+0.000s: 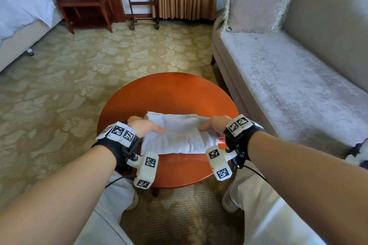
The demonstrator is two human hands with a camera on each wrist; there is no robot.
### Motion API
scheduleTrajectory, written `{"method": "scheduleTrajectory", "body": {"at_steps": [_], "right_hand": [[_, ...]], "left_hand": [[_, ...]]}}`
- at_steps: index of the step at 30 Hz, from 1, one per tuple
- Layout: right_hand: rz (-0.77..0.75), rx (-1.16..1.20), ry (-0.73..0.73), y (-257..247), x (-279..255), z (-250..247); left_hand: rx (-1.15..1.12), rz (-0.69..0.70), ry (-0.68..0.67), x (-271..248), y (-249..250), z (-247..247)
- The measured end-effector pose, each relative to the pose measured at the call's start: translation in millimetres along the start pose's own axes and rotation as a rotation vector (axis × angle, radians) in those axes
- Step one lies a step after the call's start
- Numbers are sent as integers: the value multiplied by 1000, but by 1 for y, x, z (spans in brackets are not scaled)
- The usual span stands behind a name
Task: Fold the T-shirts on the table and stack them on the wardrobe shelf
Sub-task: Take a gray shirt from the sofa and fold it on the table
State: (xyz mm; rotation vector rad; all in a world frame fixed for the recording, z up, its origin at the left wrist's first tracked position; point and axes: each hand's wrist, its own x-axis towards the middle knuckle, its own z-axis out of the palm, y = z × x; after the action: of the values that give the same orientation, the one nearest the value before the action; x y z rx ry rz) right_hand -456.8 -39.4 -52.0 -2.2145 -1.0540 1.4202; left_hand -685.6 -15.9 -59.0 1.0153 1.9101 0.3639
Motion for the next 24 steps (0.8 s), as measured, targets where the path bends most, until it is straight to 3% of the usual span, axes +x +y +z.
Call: {"method": "scheduleTrajectory", "body": {"at_steps": [5, 12, 17, 24], "right_hand": [[-47, 314, 36, 8, -23, -38], [-64, 548, 269, 38, -63, -108], [-118, 630, 380, 76, -125, -152], [-164, 666, 612, 141, -157, -211]], "left_hand": [[-190, 81, -66, -16, 18, 10], [-326, 273, -166, -84, 76, 45], [-410, 411, -248, -127, 104, 87], [-402, 490, -353, -173, 132, 157]]}}
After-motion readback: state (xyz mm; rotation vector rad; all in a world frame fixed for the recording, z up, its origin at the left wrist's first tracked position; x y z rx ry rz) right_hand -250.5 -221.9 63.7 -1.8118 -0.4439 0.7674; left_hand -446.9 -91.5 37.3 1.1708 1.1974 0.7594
